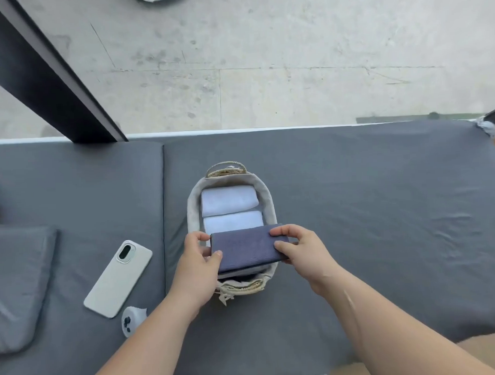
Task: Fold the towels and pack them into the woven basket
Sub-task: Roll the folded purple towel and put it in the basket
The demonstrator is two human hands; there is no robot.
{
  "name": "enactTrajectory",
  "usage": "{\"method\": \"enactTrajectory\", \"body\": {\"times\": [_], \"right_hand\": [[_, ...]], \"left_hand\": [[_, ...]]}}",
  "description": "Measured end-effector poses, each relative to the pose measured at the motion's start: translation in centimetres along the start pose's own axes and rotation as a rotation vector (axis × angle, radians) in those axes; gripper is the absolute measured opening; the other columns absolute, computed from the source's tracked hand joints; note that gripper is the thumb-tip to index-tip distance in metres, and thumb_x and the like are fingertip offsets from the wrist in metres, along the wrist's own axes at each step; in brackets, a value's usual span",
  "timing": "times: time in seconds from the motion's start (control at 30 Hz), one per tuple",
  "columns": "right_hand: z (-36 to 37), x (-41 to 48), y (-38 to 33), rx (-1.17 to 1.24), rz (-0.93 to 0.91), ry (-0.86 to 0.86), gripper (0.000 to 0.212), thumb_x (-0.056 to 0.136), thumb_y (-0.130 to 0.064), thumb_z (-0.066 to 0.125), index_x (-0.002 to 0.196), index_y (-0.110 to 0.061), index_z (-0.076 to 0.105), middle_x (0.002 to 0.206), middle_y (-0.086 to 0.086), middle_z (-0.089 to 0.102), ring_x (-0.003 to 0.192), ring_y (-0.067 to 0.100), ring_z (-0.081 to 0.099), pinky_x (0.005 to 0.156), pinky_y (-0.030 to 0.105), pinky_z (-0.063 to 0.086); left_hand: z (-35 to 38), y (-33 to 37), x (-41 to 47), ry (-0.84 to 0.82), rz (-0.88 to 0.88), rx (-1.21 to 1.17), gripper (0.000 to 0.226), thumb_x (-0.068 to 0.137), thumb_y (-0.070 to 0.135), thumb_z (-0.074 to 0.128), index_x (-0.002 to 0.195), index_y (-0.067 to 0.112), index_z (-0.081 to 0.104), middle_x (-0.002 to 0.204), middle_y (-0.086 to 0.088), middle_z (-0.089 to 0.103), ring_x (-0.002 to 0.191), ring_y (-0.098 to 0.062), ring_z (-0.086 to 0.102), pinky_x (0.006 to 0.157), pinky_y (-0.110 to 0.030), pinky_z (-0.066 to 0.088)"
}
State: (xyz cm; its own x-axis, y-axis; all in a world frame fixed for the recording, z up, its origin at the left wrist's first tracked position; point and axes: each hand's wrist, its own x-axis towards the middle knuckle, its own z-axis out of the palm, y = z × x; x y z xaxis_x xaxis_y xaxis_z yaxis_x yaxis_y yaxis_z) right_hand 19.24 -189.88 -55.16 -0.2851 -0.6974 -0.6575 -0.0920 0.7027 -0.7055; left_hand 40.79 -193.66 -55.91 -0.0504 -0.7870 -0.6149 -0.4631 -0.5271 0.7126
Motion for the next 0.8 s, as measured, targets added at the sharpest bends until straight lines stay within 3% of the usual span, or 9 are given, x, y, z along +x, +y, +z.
{"method": "enactTrajectory", "body": {"times": [0.07, 0.17, 0.23, 0.37, 0.53, 0.63, 0.7, 0.8], "right_hand": [[-0.1, 1.4, 0.2, -0.038, -0.003, 0.009, 0.026, 0.087, -0.012, 0.064, 0.093, -0.035, 0.074, 0.101, 0.001, 0.071, 0.077, 0.013, 0.06, 0.087, 0.048, 0.057], [0.1, 3.2, 0.3, -0.091, -0.06, 0.039, 0.027, 0.088, -0.01, 0.063, 0.097, -0.034, 0.073, 0.096, -0.006, 0.062, 0.073, 0.003, 0.054, 0.072, 0.026, 0.052], [0.6, 4.3, 0.1, -0.166, -0.135, 0.061, 0.028, 0.09, -0.006, 0.061, 0.102, -0.031, 0.071, 0.098, -0.014, 0.056, 0.078, -0.001, 0.054, 0.077, 0.018, 0.045], [2.1, 6.2, 0.0, -0.297, -0.24, 0.046, 0.027, 0.092, -0.007, 0.062, 0.106, -0.029, 0.069, 0.123, -0.011, 0.053, 0.111, 0.005, 0.053, 0.102, 0.025, 0.041], [3.2, 7.2, 0.1, -0.434, -0.292, 0.003, 0.026, 0.095, -0.011, 0.062, 0.116, -0.025, 0.067, 0.132, -0.007, 0.048, 0.112, 0.003, 0.047, 0.101, 0.019, 0.036], [3.7, 7.5, 0.1, -0.541, -0.286, -0.038, 0.032, 0.097, -0.014, 0.059, 0.127, -0.024, 0.063, 0.145, -0.004, 0.04, 0.131, 0.01, 0.042, 0.099, 0.014, 0.029], [3.8, 7.7, 0.1, -0.646, -0.291, -0.054, 0.035, 0.097, -0.016, 0.058, 0.131, -0.025, 0.062, 0.15, -0.003, 0.036, 0.134, 0.015, 0.043, 0.1, 0.019, 0.034], [4.2, 7.6, 0.4, -0.855, -0.339, -0.026, 0.035, 0.094, -0.017, 0.059, 0.127, -0.024, 0.064, 0.154, 0.003, 0.032, 0.123, 0.026, 0.051, 0.094, 0.037, 0.05]], "left_hand": [[0.5, -0.2, 1.8, -0.011, -0.008, 0.005, 0.028, 0.1, 0.019, 0.054, 0.121, 0.03, 0.04, 0.109, 0.003, 0.06, 0.092, -0.014, 0.059, 0.05, -0.016, 0.043], [0.9, -0.2, 4.0, -0.023, 0.013, 0.076, 0.035, 0.099, 0.021, 0.055, 0.126, 0.035, 0.038, 0.114, 0.004, 0.06, 0.096, -0.012, 0.06, 0.064, -0.024, 0.042], [1.0, -0.2, 5.2, -0.026, 0.068, 0.172, 0.047, 0.099, 0.019, 0.054, 0.137, 0.038, 0.034, 0.116, 0.003, 0.057, 0.098, -0.014, 0.058, 0.074, -0.027, 0.041], [0.7, 0.2, 7.0, -0.009, 0.152, 0.341, 0.05, 0.099, 0.016, 0.051, 0.142, 0.037, 0.035, 0.11, 0.0, 0.054, 0.102, -0.021, 0.055, 0.083, -0.033, 0.042], [0.5, -0.4, 8.5, 0.033, 0.189, 0.46, 0.044, 0.098, 0.015, 0.05, 0.138, 0.03, 0.042, 0.107, -0.006, 0.062, 0.098, -0.026, 0.056, 0.082, -0.036, 0.044], [0.6, -1.0, 8.7, 0.076, 0.229, 0.584, 0.041, 0.098, 0.017, 0.051, 0.138, 0.026, 0.046, 0.113, -0.008, 0.059, 0.099, -0.029, 0.057, 0.08, -0.038, 0.046], [0.6, -1.2, 8.6, 0.125, 0.281, 0.783, 0.032, 0.095, 0.022, 0.058, 0.127, 0.022, 0.057, 0.112, -0.008, 0.054, 0.094, -0.031, 0.056, 0.074, -0.041, 0.048], [0.5, -1.5, 8.5, 0.159, 0.438, 1.077, 0.03, 0.078, 0.017, 0.076, 0.107, 0.017, 0.067, 0.109, -0.01, 0.055, 0.084, -0.032, 0.053, 0.068, -0.042, 0.045]]}}
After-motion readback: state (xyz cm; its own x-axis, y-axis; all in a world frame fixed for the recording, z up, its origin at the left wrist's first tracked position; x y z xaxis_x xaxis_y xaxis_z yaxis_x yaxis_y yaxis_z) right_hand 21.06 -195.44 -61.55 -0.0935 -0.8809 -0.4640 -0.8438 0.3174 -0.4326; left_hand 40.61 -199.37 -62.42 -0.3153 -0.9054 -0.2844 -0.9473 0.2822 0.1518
